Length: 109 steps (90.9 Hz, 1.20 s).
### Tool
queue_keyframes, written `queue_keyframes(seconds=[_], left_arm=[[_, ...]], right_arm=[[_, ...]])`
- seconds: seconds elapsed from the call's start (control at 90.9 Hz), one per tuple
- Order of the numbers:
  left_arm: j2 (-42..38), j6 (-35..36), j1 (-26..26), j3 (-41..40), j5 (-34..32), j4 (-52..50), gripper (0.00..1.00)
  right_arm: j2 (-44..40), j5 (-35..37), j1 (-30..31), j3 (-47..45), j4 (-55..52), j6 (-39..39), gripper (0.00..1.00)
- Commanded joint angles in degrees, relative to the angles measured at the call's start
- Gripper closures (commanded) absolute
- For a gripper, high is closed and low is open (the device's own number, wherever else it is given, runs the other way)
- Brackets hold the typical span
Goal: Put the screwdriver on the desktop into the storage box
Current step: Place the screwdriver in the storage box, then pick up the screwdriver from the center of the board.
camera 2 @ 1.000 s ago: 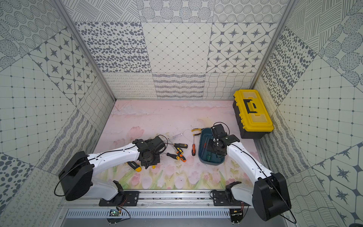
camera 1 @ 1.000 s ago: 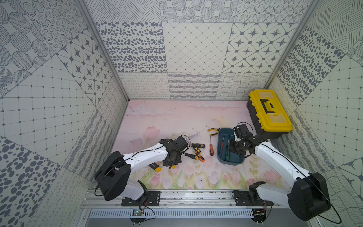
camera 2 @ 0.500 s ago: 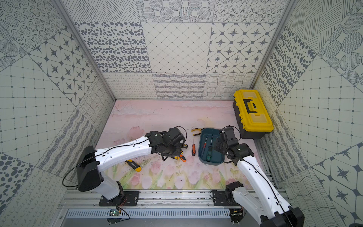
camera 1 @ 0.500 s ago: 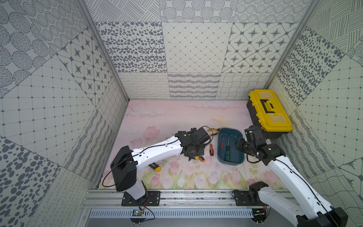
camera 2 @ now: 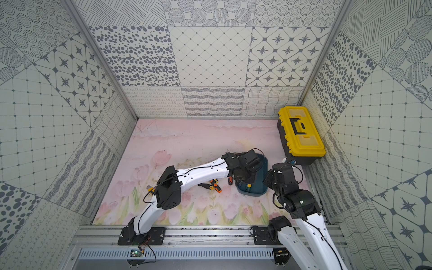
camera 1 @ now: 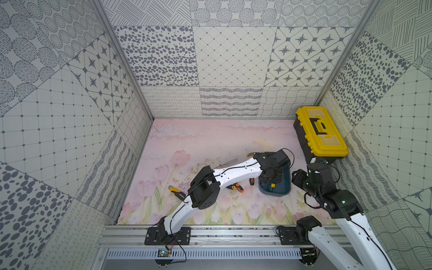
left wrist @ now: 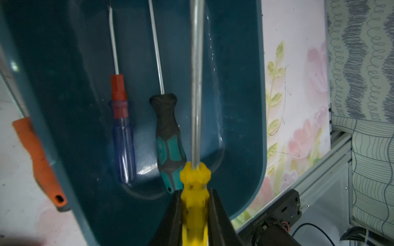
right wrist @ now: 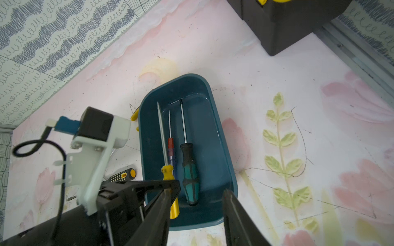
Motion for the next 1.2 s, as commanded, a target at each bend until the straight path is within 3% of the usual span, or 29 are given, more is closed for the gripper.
queue_keyframes(seconds=[0.0,0.363,0.561,0.671,0.792,0.869,1.079,1.189], left_arm=[[6.3,3.2,-0.3,7.0,0.4,-7.1,0.84],[8.1,3.2,0.3,7.7,-3.8,-10.0,0.80],[7.9,2.7,0.8,7.6,-2.7,-9.6,0.68],[7.0,3.0,1.0,7.7,-2.9,-9.1,0.56],[4.7,2.3,1.5,7.1,-3.9,-9.2,0.54],[-0.3,1.3,1.9,3.0,-6.0,-6.5,0.54],[-19.6,-5.0,5.3,-19.2,-9.1,8.7,0.56],[-27.9,-8.2,8.6,-29.3,-10.4,11.9,0.57]], right_arm=[[0.4,-1.1,-0.2,-1.3,0.1,1.8,0.56],[1.6,-0.9,-0.2,-1.7,-0.1,1.2,0.56],[3.2,-0.5,-0.2,-1.3,-0.2,0.6,0.56],[4.0,-0.5,-0.2,-1.0,-0.1,0.1,0.55],[5.1,-0.9,-0.2,-0.4,0.0,-0.7,0.55],[6.0,-1.3,-0.2,0.3,0.1,-1.6,0.56],[10.4,-5.2,-0.1,2.2,2.2,-5.7,0.56],[14.2,-9.9,-0.1,2.6,4.3,-6.6,0.57]])
